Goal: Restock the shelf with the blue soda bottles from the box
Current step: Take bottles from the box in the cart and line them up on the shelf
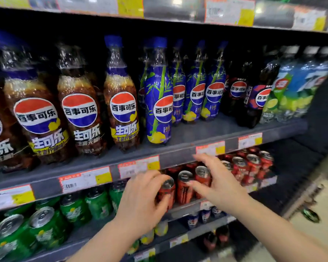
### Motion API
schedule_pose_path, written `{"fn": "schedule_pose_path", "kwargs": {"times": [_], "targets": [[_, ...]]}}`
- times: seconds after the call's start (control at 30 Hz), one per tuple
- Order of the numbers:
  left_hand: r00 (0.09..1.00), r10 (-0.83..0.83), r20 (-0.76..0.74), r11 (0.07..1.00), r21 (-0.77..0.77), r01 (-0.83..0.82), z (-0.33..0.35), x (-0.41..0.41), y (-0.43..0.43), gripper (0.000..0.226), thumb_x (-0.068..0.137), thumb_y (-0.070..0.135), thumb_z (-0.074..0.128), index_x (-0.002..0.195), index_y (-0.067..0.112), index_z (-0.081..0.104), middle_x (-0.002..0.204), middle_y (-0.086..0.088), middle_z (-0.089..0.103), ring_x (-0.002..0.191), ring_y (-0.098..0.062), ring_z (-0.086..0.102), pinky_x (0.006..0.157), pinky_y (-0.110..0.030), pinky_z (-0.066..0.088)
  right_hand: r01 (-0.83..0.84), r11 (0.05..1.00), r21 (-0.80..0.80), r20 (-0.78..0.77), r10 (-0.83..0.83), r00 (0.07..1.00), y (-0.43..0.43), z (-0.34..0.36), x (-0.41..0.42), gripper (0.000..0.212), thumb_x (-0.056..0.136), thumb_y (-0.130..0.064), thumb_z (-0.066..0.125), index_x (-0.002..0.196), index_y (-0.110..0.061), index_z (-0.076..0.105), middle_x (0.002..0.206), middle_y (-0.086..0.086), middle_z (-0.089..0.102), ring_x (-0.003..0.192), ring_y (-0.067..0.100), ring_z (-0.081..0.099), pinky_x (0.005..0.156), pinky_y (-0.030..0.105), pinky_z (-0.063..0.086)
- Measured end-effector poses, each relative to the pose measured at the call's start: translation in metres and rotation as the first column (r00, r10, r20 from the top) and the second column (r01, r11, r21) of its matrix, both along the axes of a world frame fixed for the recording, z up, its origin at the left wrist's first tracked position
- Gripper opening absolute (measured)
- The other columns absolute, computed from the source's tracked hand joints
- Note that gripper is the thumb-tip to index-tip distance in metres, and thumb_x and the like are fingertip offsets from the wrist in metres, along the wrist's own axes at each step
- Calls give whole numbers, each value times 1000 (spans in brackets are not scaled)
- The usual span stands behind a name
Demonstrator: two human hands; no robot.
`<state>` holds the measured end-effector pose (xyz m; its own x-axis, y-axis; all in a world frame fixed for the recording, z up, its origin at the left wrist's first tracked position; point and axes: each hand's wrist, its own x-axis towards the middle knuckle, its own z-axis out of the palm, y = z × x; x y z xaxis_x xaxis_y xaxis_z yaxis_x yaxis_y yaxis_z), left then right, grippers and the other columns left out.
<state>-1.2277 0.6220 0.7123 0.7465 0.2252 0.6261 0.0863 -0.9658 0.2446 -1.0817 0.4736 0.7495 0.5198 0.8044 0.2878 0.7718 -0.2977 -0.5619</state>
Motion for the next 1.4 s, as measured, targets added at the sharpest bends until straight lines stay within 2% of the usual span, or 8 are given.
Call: {"fn": "schedule_pose_path", "kwargs": {"times": [0.2, 0.53, 0.67, 0.8, 1.0, 1.13, 1.3, 1.4], "targets": [[910, 166, -381, 984, 1, -179, -49, -40, 7, 55, 61, 55, 47, 101, 22, 65, 93, 1, 69, 78, -22, 68, 64, -35, 58, 0, 967, -254, 46, 13, 999, -28, -40, -31, 70, 83, -42, 62, 142, -28, 28, 145, -12, 32, 137, 7, 27, 111, 20, 22], [792, 294, -535, 947, 50, -317, -87, -137, -45, 55, 51, 61, 56, 92, 27, 69, 84, 9, 69, 68, -16, 68, 53, -29, 55, -13, 917, -399, -61, -12, 998, -93, -83, -101, 75, 79, -47, 62, 143, -29, 27, 146, -12, 32, 137, 8, 28, 113, 23, 24], [763, 258, -592, 950, 11, -312, -95, -175, -91, 58, 45, 58, 63, 92, 24, 69, 81, 6, 68, 64, -18, 68, 52, -29, 54, -29, 913, -407, -69, 0, 998, -133, -100, -138, 84, 66, -63, 47, 140, -26, 34, 142, -7, 41, 131, 11, 39, 109, 25, 32], [708, 285, -646, 938, 36, -345, -98, -223, -131, 55, 54, 61, 49, 87, 22, 72, 77, 6, 70, 62, -17, 68, 49, -25, 54, -68, 913, -402, -86, 36, 996, -162, -112, -177, 71, 78, -41, 62, 141, -25, 32, 145, -7, 37, 134, 12, 34, 110, 24, 27], [587, 270, -763, 906, -5, -424, -110, -296, -155, 61, 57, 59, 45, 97, 19, 68, 84, -1, 70, 71, -23, 69, 59, -32, 58, -132, 897, -422, -207, 46, 977, -178, -126, -236, 73, 80, -38, 65, 142, -24, 30, 146, -5, 35, 136, 13, 31, 110, 22, 23], [572, 301, -763, 886, 1, -464, -108, -332, -159, 58, 58, 60, 44, 94, 21, 68, 84, 0, 70, 69, -22, 69, 59, -31, 57, -163, 893, -420, -224, 73, 972, -177, -130, -265, 72, 80, -38, 66, 141, -24, 31, 146, -6, 35, 136, 13, 32, 110, 22, 24], [554, 295, -778, 844, -59, -533, -106, -364, -157, 70, 69, 59, 39, 128, 24, 49, 127, -3, 55, 115, -25, 54, 96, -35, 42, -203, 870, -449, -252, 94, 963, -164, -134, -299, 71, 80, -38, 67, 140, -25, 32, 144, -6, 36, 134, 13, 34, 108, 22, 25], [539, 302, -787, 829, -62, -556, -106, -396, -143, 69, 75, 58, 36, 136, 27, 38, 133, 3, 46, 122, -20, 44, 100, -31, 36, -244, 848, -471, -263, 128, 956, -136, -135, -328, 69, 80, -39, 66, 139, -27, 32, 144, -5, 36, 133, 13, 36, 106, 23, 27]]}}
